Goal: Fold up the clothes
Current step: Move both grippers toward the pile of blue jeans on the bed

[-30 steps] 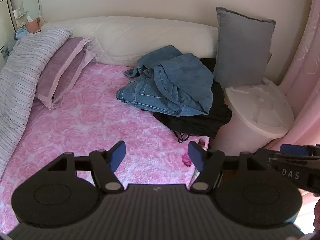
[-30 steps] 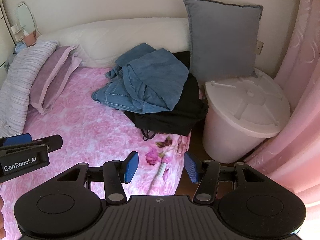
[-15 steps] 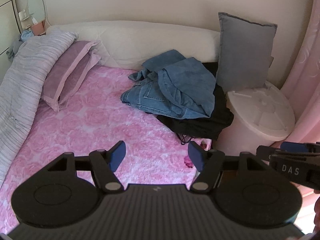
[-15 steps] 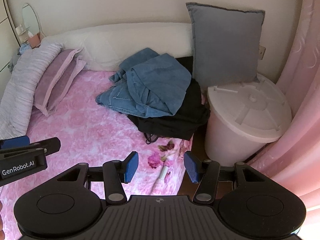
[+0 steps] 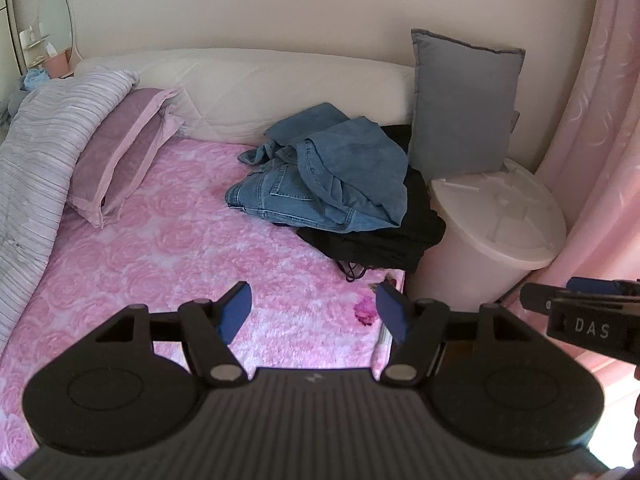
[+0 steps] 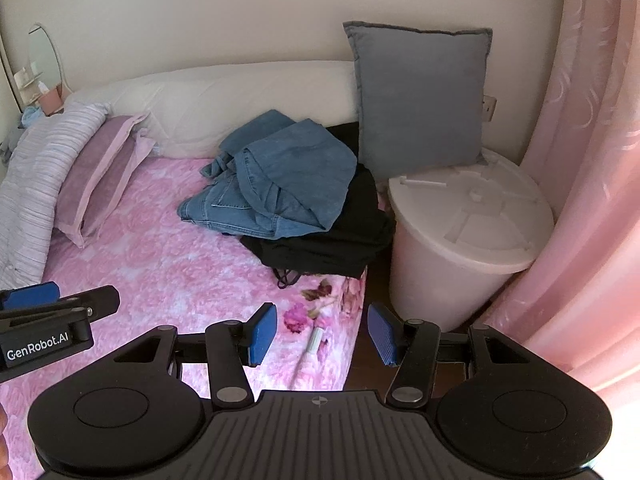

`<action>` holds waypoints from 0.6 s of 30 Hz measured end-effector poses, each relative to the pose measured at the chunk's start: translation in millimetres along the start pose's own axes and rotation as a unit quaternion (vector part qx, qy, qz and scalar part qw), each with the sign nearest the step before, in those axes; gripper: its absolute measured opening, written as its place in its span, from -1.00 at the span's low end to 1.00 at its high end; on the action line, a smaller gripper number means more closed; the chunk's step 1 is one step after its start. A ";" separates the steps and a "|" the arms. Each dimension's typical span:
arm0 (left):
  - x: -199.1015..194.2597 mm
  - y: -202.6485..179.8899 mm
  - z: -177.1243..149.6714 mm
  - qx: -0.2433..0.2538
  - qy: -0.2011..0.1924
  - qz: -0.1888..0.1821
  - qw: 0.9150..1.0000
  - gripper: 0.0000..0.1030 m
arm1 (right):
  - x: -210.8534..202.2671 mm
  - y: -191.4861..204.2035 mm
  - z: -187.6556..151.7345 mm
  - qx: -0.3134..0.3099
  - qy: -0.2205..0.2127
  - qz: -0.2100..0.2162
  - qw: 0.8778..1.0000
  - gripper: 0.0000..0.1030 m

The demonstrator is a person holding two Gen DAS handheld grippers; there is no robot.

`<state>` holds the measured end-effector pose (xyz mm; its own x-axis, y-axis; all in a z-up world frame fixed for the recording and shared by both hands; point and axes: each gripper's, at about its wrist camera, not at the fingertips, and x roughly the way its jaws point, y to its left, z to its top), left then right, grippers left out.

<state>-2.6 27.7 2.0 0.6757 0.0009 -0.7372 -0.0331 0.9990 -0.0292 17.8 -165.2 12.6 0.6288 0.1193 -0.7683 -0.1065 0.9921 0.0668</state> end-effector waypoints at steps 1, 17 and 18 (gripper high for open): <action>-0.6 2.3 -1.6 -0.001 0.001 -0.001 1.000 0.27 | -1.3 2.0 -1.6 0.000 0.001 -0.002 1.000 0.06; 1.9 36.1 1.2 -0.022 -0.004 -0.009 1.000 0.27 | -0.9 28.9 2.2 -0.011 0.002 -0.011 1.000 0.06; 3.5 38.2 2.4 -0.024 -0.004 -0.010 1.000 0.27 | 0.8 30.8 3.6 -0.015 0.003 -0.010 1.000 0.06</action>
<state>0.3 65.9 0.0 0.6827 -0.0188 -0.7304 -0.0546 0.9956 -0.0766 17.8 -134.4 16.3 0.6264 0.0991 -0.7732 -0.1169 0.9926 0.0325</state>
